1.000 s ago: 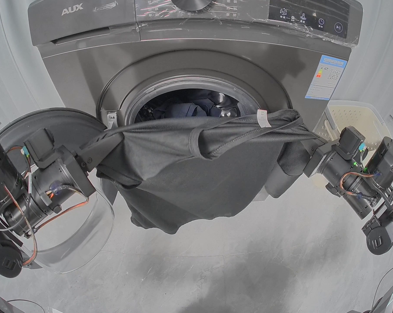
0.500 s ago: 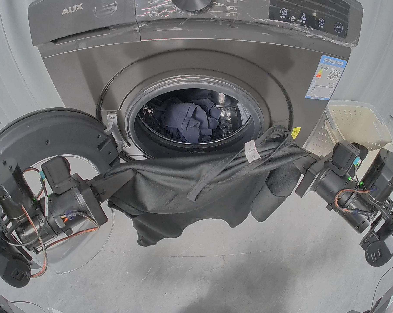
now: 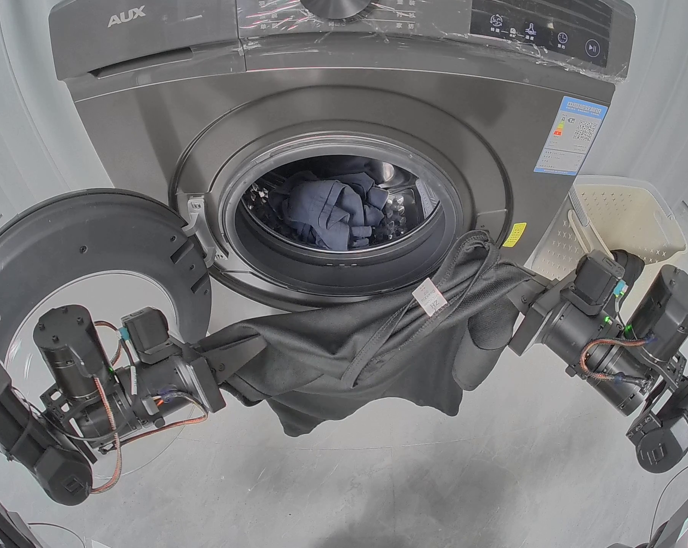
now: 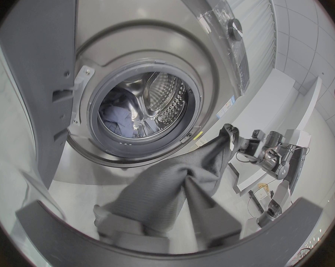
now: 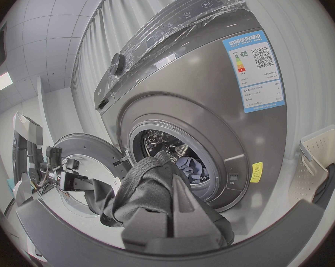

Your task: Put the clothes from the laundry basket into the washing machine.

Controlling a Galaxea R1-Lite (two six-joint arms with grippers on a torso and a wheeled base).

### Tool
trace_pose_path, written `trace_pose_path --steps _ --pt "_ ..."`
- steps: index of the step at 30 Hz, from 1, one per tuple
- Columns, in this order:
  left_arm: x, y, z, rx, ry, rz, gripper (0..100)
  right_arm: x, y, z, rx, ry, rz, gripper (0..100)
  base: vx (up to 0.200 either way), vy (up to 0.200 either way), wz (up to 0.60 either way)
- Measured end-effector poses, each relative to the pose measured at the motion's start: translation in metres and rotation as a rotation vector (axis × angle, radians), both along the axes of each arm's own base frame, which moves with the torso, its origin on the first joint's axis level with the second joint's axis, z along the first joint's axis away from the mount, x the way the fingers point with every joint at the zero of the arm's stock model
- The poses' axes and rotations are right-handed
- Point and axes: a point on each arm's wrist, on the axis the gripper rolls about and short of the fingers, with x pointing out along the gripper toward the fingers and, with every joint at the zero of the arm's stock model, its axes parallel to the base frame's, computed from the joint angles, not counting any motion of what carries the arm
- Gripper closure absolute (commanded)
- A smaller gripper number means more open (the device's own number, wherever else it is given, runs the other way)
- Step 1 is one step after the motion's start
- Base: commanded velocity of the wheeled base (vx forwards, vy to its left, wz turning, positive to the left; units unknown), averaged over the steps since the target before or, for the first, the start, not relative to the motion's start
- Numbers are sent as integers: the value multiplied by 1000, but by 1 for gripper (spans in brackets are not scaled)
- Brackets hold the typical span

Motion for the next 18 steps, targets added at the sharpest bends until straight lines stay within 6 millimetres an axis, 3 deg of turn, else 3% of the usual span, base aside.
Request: trace_pose_path --steps 7,18 --pt "15 -12 -26 19 38 -11 0 -2 9 -1 3 6 7 100 0 0 0" --pt "11 -47 -60 130 75 -125 0 12 22 7 58 -8 -73 100 0 0 0"
